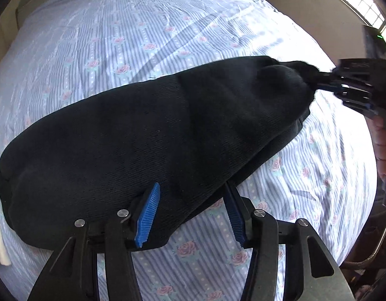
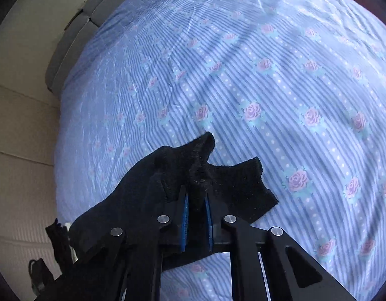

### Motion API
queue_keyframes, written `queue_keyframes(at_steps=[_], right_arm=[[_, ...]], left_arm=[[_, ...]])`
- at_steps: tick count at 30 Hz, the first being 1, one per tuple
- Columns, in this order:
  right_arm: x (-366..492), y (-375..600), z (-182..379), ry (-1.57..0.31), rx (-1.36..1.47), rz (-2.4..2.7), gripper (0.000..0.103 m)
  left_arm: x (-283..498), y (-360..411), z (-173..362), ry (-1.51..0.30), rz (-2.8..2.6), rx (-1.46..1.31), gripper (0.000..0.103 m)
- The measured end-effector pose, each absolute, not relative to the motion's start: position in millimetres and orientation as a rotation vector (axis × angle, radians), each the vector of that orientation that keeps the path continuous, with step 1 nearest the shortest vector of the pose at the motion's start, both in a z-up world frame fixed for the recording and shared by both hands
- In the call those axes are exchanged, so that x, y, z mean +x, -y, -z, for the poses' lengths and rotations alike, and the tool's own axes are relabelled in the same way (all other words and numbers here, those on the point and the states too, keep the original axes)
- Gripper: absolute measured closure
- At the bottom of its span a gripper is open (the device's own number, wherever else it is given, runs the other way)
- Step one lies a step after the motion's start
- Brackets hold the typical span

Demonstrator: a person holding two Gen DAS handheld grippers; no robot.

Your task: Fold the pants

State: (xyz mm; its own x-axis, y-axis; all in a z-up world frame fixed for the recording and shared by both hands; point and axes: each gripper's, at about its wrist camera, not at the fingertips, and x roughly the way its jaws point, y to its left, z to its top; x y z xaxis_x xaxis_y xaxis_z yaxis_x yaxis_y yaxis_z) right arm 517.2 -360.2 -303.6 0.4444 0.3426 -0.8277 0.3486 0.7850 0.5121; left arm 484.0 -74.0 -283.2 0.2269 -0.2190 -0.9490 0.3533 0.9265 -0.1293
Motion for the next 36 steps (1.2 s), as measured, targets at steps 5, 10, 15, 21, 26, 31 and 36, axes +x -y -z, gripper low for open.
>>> queue_keyframes(at_steps=[5, 10, 15, 21, 26, 31, 36], right_arm=[[481, 375, 260, -1.014, 0.636, -0.021, 0.096], [475, 387, 293, -1.115, 0.600, 0.014, 0.096], [466, 392, 309, -1.112, 0.682, 0.026, 0.090], [458, 386, 297, -1.070, 0.769, 0.001, 0.029], [479, 372, 330, -1.155, 0.849, -0.008, 0.027], [481, 376, 361, -1.182, 0.902, 0.017, 0.023], [486, 378, 379, -1.180, 0.910, -0.008, 0.025]], left_arm=[[480, 73, 280, -1.295, 0.397, 0.075, 0.051], [478, 80, 291, -1.326, 0.384, 0.122, 0.051], [475, 79, 286, -1.334, 0.383, 0.117, 0.051], [473, 68, 254, -1.249, 0.363, 0.020, 0.044], [476, 63, 247, -1.239, 0.347, -0.008, 0.044], [478, 65, 247, -1.235, 0.351, 0.005, 0.044], [479, 72, 258, -1.262, 0.336, 0.011, 0.044]])
